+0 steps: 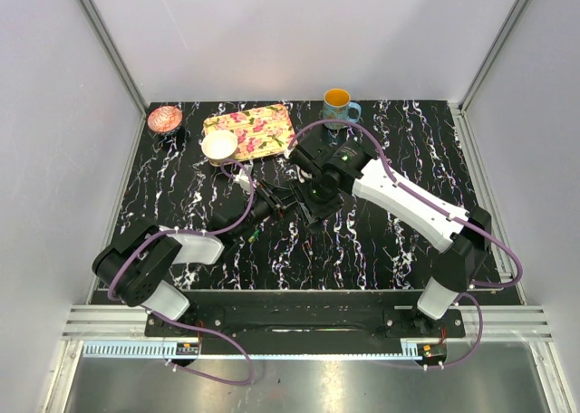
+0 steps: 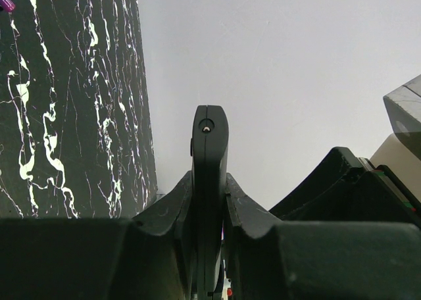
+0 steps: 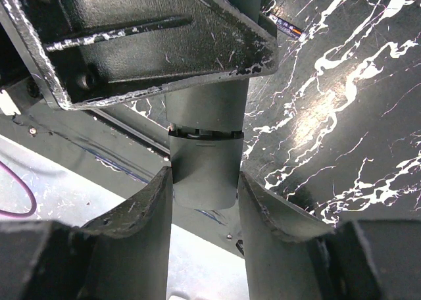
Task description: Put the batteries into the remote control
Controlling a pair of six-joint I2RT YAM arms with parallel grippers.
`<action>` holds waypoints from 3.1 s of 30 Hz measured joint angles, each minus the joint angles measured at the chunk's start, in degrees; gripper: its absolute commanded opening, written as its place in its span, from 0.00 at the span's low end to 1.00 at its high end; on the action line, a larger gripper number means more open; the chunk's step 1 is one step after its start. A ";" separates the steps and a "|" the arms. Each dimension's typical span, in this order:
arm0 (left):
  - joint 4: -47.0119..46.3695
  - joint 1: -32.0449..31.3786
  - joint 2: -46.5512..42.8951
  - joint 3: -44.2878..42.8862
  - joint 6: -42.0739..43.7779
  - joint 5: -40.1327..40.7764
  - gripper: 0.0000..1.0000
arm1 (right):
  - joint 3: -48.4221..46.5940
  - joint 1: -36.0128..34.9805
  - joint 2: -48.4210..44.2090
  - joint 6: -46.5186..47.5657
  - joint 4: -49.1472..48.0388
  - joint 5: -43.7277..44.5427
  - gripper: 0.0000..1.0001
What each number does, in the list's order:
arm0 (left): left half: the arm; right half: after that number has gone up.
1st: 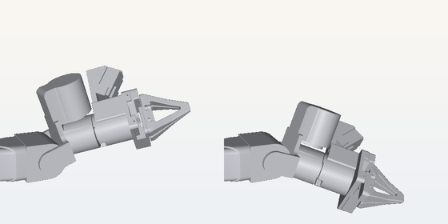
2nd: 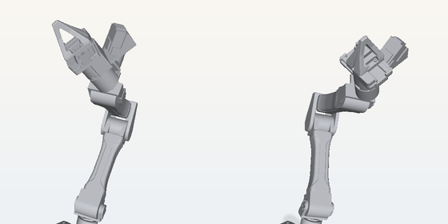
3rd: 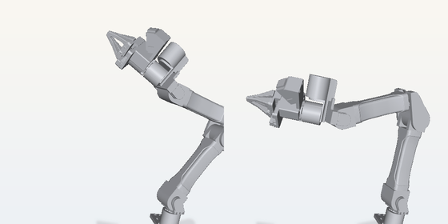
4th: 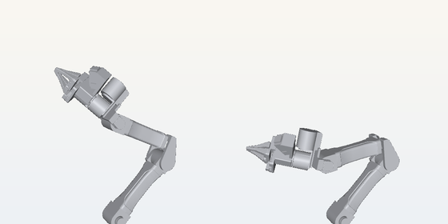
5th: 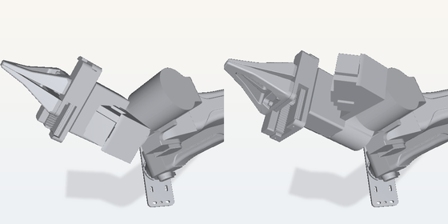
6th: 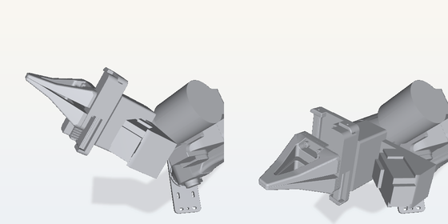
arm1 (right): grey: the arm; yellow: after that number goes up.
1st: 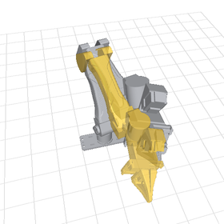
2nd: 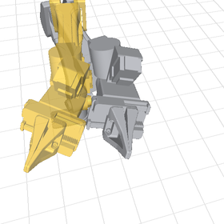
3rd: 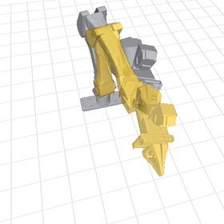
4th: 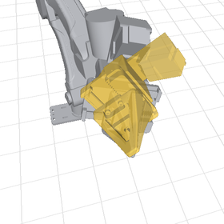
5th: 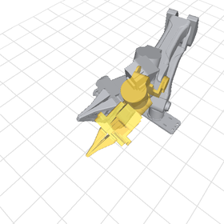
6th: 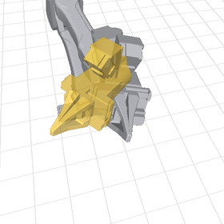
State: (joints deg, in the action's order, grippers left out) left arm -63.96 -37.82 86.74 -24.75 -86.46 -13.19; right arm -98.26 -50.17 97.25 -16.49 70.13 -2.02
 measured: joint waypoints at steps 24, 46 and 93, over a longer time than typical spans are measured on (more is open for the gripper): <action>-0.39 -0.15 0.00 0.00 -0.39 0.13 0.00 | -0.63 -0.09 0.00 0.02 0.50 1.01 0.50; -0.85 -0.35 0.00 0.00 -0.61 0.02 0.00 | -1.25 -0.09 0.11 -0.46 0.13 0.35 0.51; -2.97 -0.52 -3.30 0.98 -2.60 -0.31 0.00 | 23.37 17.18 -26.84 -11.74 -23.76 -11.34 0.84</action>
State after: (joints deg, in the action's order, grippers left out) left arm -66.94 -38.35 83.44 -23.77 -89.06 -13.50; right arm -74.89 -32.99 70.41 -28.23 46.37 -13.37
